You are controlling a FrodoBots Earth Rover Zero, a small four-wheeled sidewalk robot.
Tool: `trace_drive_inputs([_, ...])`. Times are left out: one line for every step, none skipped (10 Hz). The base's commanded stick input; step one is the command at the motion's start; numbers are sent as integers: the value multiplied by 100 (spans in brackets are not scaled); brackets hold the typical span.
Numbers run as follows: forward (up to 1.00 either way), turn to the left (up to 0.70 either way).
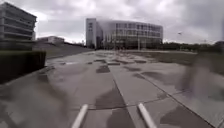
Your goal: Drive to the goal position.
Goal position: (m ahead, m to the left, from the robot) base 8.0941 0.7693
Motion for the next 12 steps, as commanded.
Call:
trace_drive_inputs([70, 0])
trace_drive_inputs([70, 0])
trace_drive_inputs([70, 0])
trace_drive_inputs([70, 0])
trace_drive_inputs([70, 0])
trace_drive_inputs([70, 0])
trace_drive_inputs([70, 0])
trace_drive_inputs([70, 0])
trace_drive_inputs([71, 0])
trace_drive_inputs([76, 0])
trace_drive_inputs([80, 0])
trace_drive_inputs([100, 1])
